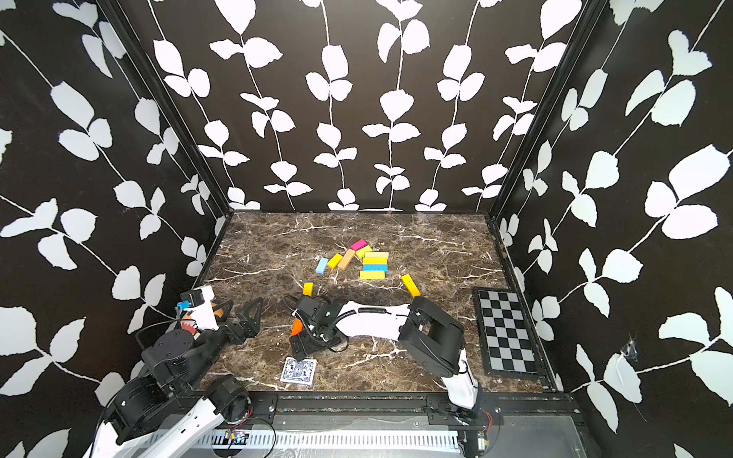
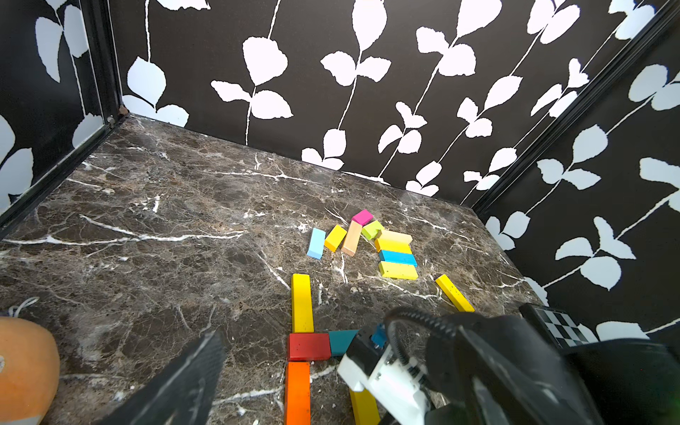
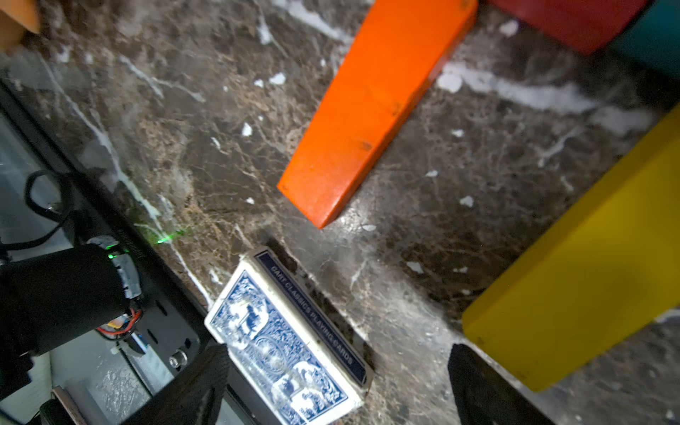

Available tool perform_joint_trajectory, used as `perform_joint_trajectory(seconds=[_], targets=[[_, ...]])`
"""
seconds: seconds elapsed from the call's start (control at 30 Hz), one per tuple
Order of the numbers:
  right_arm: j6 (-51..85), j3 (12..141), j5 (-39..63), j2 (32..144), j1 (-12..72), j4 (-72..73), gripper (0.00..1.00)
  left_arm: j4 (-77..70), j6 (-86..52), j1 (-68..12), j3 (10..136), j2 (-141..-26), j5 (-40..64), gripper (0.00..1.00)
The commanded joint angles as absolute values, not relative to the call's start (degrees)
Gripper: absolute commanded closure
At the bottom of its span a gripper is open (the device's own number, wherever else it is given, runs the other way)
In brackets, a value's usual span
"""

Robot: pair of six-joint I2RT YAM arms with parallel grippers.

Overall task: Assemble the letter h with building blocks
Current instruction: Assemble the building block at the center of the board.

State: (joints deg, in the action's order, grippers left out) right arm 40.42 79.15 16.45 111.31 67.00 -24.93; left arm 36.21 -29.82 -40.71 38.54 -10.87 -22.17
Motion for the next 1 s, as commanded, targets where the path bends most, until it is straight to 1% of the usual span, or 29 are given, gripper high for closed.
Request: perform_joint_trajectory(seconds=[0.0,0.17,0.27,0.33,0.5,0.73,0.97], targets=[[38.64,77.56,12.08,104.76,66.15,-22.84,0.08,36.99,-29.80,-40.52,40.25,-11.86,-22.18,0.01],[39.52,76.48,9.58,103.46,59.28,-24.02,0.11,36.95,-29.88,-40.52,40.08,-12.55,-21.98,0.01],[35.86,81.35,3.78,105.40,56.99,-29.67,0.14,36.81,-29.88,-40.52,40.25,-13.59,-21.71,0.01],[33.92,84.55,-0.50,107.15,55.26,-32.72,0.15,36.64,-29.80,-40.52,40.47,-14.24,-21.63,0.01],[32.18,87.58,-4.14,110.99,50.46,-33.29,0.16,35.74,-29.62,-40.52,40.56,-15.28,-21.15,0.01],[27.05,94.10,-6.61,117.74,49.87,-34.44,0.17,33.71,-29.66,-40.52,40.72,-19.59,-19.33,0.01],[24.99,97.08,-8.35,121.98,49.82,-35.31,0.16,32.35,-29.65,-40.52,40.62,-21.31,-18.68,0.01]])
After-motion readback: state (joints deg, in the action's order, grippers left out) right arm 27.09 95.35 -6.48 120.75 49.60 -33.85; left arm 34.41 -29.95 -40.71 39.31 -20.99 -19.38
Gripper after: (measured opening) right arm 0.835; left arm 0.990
